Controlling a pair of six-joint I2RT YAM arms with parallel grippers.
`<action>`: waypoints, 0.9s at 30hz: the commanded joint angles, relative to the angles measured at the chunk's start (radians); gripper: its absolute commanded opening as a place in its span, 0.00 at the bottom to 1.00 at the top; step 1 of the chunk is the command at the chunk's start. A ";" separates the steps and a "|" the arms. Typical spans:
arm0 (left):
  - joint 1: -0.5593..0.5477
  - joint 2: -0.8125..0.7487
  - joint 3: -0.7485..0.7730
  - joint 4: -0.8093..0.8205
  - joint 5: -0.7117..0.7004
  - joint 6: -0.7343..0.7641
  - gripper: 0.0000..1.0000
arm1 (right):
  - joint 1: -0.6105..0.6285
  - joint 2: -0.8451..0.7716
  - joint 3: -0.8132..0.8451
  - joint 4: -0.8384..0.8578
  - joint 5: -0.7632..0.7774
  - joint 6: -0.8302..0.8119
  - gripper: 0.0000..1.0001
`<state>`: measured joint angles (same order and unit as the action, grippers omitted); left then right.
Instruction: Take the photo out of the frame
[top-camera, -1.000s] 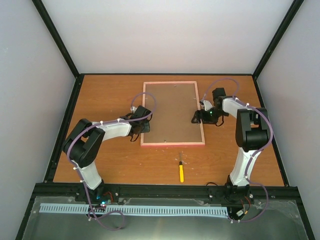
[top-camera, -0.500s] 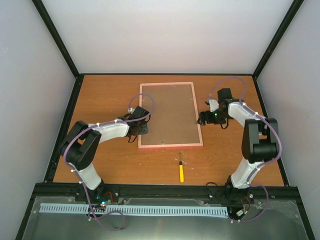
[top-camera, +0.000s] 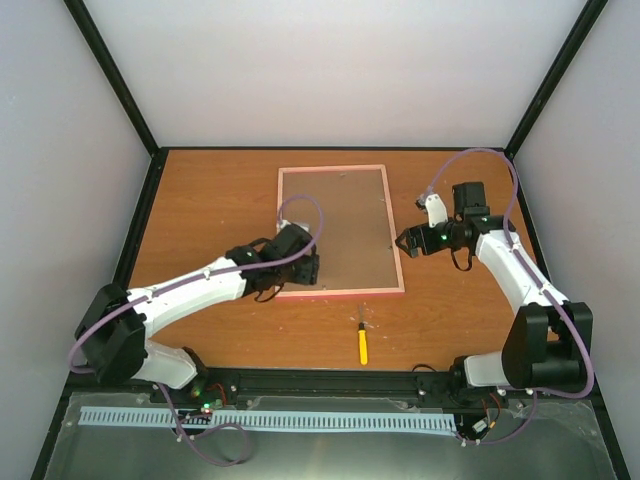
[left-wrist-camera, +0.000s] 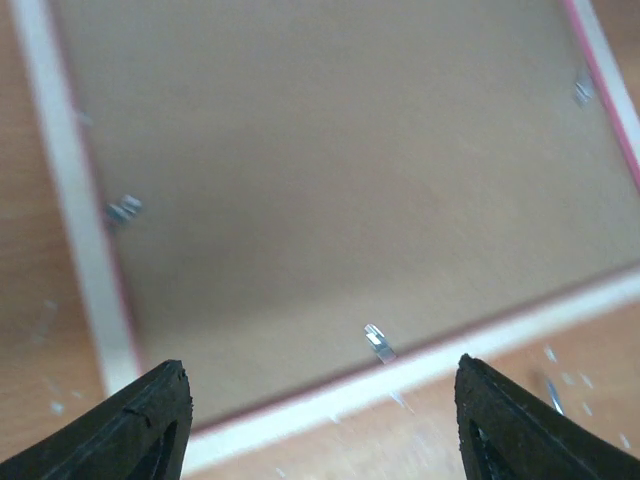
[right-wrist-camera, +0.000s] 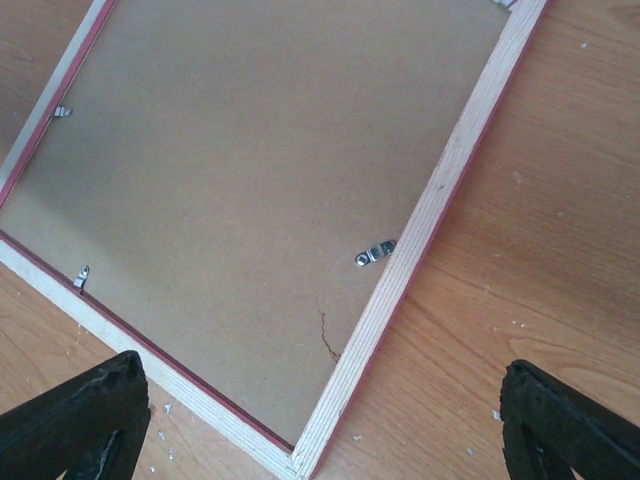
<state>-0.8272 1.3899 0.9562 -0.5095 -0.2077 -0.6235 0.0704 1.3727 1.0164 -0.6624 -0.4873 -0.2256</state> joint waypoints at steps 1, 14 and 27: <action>-0.108 0.007 0.058 -0.067 0.046 -0.049 0.71 | -0.005 -0.017 -0.026 0.039 -0.029 -0.021 0.93; -0.401 0.329 0.234 -0.132 0.075 -0.083 0.62 | -0.039 -0.014 -0.049 0.061 -0.042 -0.018 0.91; -0.431 0.487 0.315 -0.092 0.130 -0.092 0.49 | -0.047 -0.032 -0.051 0.061 -0.050 -0.021 0.91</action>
<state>-1.2446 1.8320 1.2091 -0.6136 -0.0807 -0.6987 0.0330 1.3693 0.9775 -0.6235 -0.5217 -0.2333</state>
